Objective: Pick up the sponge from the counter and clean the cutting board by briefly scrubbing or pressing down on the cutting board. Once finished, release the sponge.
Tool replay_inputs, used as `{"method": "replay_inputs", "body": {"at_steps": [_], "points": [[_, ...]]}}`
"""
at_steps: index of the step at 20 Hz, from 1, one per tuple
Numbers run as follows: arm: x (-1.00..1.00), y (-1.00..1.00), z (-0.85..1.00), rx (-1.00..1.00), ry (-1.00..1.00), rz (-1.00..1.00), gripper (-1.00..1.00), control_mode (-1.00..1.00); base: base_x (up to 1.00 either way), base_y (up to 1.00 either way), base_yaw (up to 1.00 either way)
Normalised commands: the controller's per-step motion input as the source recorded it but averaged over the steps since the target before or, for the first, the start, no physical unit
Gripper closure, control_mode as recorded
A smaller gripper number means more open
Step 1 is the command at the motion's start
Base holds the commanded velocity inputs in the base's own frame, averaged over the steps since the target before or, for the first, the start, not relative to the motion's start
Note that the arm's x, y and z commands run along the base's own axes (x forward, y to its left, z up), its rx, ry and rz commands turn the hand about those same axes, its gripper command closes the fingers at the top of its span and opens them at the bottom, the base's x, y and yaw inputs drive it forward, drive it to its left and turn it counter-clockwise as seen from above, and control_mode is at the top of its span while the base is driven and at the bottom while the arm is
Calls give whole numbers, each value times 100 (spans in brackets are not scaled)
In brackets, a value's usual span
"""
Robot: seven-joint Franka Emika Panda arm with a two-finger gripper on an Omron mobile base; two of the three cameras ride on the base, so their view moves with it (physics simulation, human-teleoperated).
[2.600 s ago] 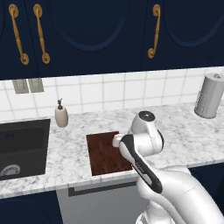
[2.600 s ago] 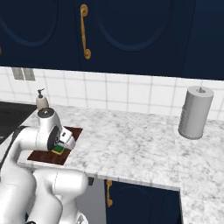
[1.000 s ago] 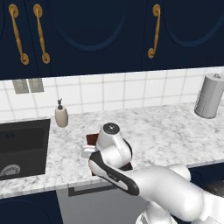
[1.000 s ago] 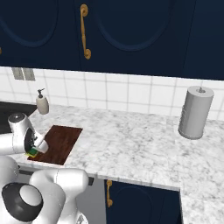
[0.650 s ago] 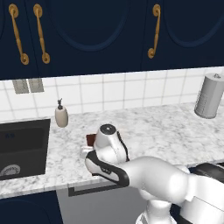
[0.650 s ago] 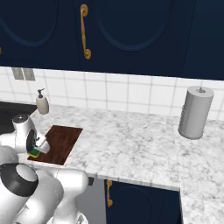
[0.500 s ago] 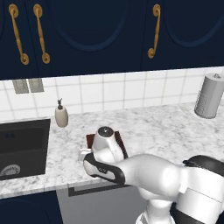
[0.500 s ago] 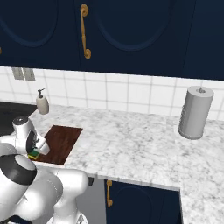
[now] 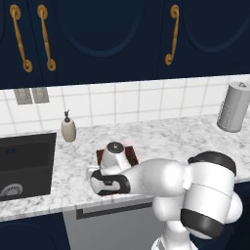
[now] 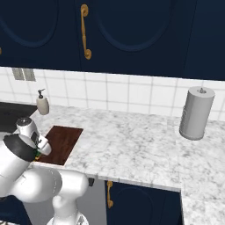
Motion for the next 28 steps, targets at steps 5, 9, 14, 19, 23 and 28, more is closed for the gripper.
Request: {"method": "replay_inputs", "body": {"at_steps": [5,9,14,19,23,28], "points": [[49,0,-3,0,5,0,100,-100,0,0,0],[52,0,-3,0,6,0,100,-100,0,0,0],[61,0,-3,-2,6,0,100,-100,0,0,0],[70,0,-4,-9,7,0,100,-100,0,0,0],[62,0,-3,-12,3,0,100,-100,0,0,0],[46,0,-8,-6,0,0,100,-100,0,0,0]]}}
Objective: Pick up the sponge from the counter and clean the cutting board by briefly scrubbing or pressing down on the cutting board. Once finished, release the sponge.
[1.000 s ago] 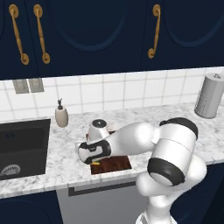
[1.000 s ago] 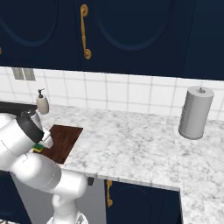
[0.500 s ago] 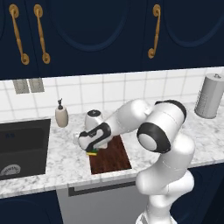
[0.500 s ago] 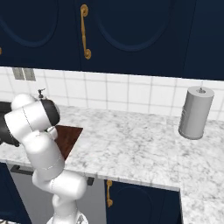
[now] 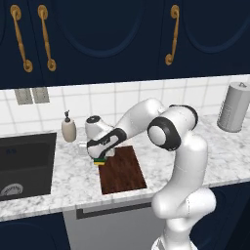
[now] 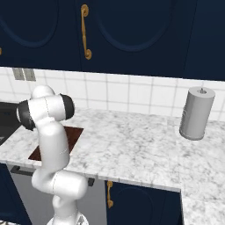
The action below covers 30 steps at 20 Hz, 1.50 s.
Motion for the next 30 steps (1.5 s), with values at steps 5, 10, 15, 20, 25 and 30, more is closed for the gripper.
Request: {"method": "replay_inputs", "body": {"at_steps": [5,10,15,20,25,30], "points": [[37,-15,-10,0,1,0,100,-100,0,0,0],[36,-37,-14,3,5,0,100,-100,0,0,0],[16,-55,-20,7,2,2,100,-100,0,0,0],[0,-60,-28,5,0,4,100,-100,0,0,0],[0,-54,-8,1,0,4,100,-100,0,0,0],[-1,-43,0,0,1,5,100,-100,0,0,0]]}}
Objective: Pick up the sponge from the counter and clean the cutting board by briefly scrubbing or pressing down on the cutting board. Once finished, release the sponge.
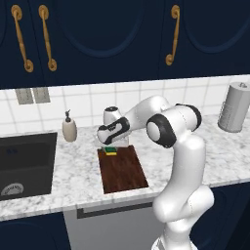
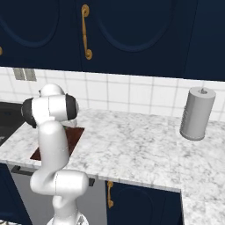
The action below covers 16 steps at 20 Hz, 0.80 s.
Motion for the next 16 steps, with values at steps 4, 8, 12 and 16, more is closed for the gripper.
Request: {"method": "replay_inputs", "body": {"at_steps": [4,8,12,16], "points": [[0,-30,-14,0,6,7,100,-100,0,0,0],[-6,-11,-36,-1,5,7,100,-100,0,0,0],[-79,-1,-16,0,-5,1,100,-100,0,0,0],[-100,-12,-20,10,0,0,100,-100,0,0,0]]}}
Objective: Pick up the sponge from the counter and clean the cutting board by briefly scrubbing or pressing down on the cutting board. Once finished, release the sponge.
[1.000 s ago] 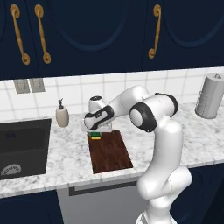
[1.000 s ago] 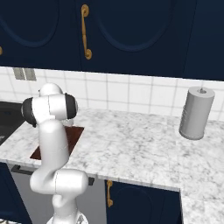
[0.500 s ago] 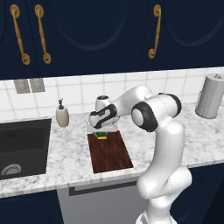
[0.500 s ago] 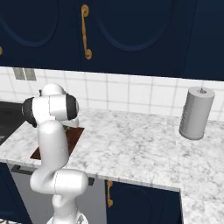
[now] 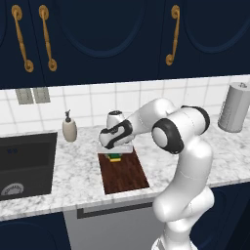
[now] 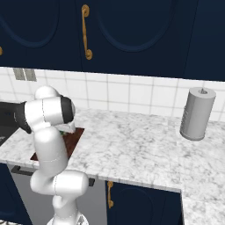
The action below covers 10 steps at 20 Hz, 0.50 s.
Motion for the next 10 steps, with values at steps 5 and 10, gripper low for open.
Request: {"method": "replay_inputs", "body": {"at_steps": [5,10], "points": [[-79,-20,-33,11,0,0,100,-100,0,0,0],[-49,-2,-74,1,3,0,100,-100,0,0,0]]}}
